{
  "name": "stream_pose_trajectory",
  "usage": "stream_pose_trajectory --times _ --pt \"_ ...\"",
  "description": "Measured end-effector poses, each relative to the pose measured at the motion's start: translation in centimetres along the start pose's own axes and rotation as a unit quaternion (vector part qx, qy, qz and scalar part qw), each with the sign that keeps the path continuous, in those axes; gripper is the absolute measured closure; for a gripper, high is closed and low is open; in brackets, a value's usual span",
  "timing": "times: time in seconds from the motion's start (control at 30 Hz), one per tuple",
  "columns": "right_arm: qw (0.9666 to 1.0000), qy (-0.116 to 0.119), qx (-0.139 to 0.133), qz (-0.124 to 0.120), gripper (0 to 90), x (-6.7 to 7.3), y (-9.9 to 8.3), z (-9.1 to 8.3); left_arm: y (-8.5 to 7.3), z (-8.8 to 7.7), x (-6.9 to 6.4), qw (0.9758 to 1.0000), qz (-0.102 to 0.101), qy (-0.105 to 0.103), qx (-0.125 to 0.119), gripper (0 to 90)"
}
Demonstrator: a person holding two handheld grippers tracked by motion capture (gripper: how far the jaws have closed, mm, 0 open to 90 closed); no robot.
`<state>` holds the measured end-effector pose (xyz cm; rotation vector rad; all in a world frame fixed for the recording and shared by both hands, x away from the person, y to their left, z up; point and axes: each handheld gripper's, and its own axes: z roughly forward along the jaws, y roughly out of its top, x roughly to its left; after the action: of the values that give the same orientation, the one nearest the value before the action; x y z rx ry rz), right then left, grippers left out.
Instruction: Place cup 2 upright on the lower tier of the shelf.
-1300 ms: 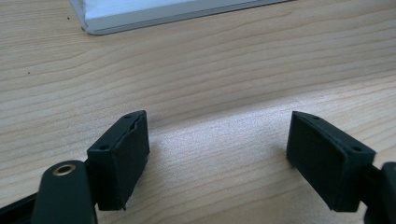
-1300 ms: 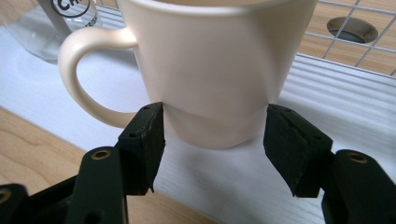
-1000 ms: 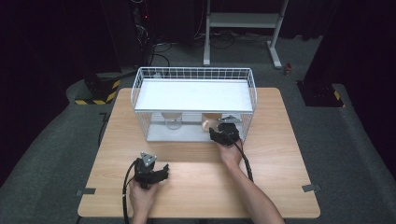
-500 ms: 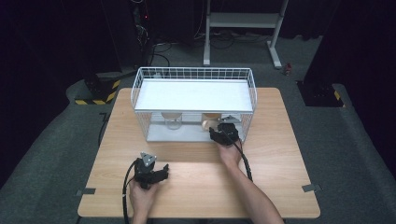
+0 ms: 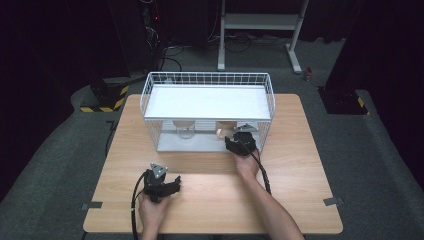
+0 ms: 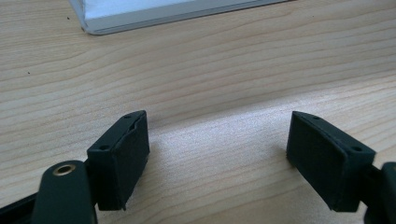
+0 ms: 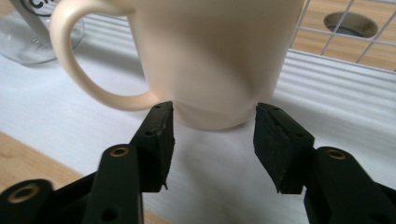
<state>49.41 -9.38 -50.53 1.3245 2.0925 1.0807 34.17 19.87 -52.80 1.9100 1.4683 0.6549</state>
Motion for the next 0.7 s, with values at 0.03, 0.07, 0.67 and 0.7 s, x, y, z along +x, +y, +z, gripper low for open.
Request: stream_pose_trajectory --times 0.03,0.07,0.67,0.7 --pt "1.0 -0.002 -0.002 -0.005 45.5 0.0 0.0 -0.1 0.0 0.0 0.0 1.0 -0.002 0.0 -0.002 21.5" --pt "1.0 0.0 -0.002 0.0 44.5 0.0 0.0 -0.2 0.0 0.0 0.0 1.0 -0.002 0.0 -0.002 21.5" --pt "0.9997 0.01 -0.012 -0.02 38.2 0.1 0.4 -3.1 0.0 0.0 0.0 1.0 -0.002 0.0 -0.002 21.5" --pt "0.9996 0.013 -0.013 -0.021 38.0 0.1 0.4 -3.3 0.0 0.0 0.0 1.0 -0.002 0.0 -0.002 21.5"
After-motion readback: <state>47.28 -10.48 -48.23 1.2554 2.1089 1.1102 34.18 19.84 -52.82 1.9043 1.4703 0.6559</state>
